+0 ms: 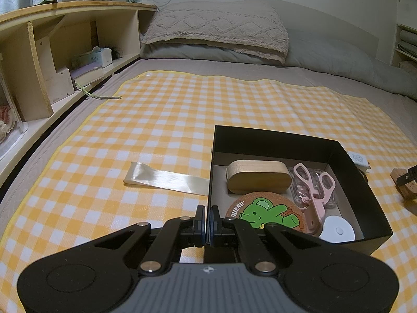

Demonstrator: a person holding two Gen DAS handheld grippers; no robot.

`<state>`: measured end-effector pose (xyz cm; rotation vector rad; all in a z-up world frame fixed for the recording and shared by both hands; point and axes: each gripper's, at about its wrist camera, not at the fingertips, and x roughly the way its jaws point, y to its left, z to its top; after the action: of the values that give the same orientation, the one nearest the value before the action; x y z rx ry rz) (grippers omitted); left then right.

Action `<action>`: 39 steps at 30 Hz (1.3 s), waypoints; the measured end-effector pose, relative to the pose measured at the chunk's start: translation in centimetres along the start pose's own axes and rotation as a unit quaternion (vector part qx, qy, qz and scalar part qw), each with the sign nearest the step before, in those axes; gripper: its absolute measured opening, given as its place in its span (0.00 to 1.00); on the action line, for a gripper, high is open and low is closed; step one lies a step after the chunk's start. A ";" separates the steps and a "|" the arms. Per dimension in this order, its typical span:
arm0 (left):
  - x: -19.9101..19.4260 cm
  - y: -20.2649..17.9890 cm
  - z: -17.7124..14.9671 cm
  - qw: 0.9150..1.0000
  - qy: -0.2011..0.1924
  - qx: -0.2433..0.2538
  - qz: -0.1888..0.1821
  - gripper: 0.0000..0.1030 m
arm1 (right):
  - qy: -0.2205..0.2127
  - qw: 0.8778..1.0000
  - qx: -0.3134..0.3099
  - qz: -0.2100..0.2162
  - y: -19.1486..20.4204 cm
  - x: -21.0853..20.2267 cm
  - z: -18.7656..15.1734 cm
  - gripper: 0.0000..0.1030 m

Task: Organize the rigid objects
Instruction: 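Move the right gripper to the carved wooden block and grasp it, then carry the wooden block into the black box and release it on the coaster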

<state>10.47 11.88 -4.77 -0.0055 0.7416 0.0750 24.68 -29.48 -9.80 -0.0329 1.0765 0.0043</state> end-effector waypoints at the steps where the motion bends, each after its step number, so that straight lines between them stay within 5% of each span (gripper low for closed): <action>1: 0.0 0.0 0.0 1.000 0.000 0.000 0.000 0.03 | 0.004 1.000 0.002 0.004 -0.1 0.1 0.0 0.79; 10: 0.4 0.3 0.3 1.000 0.002 -0.004 -0.005 0.03 | 0.013 1.000 0.002 0.022 0.0 1.1 0.1 0.63; 15: 0.6 0.4 0.3 1.000 0.003 -0.006 -0.008 0.03 | 0.000 1.000 -0.001 0.013 1.8 0.6 1.1 0.63; 26: 0.8 0.6 0.4 1.000 0.006 -0.018 -0.016 0.03 | -0.071 0.985 0.016 0.153 8.5 -7.2 4.1 0.63; 33: 0.8 0.5 0.0 1.000 0.001 -0.015 -0.017 0.03 | -0.012 0.970 -0.020 0.242 16.8 -8.6 3.1 0.63; 39: 0.7 0.6 0.0 1.000 0.000 -0.014 -0.019 0.03 | 0.031 0.963 -0.048 0.265 22.9 -8.3 1.2 0.63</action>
<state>10.93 12.48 -5.27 -0.0467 0.7406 0.0485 21.33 -6.41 -2.48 0.1695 1.1206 0.5415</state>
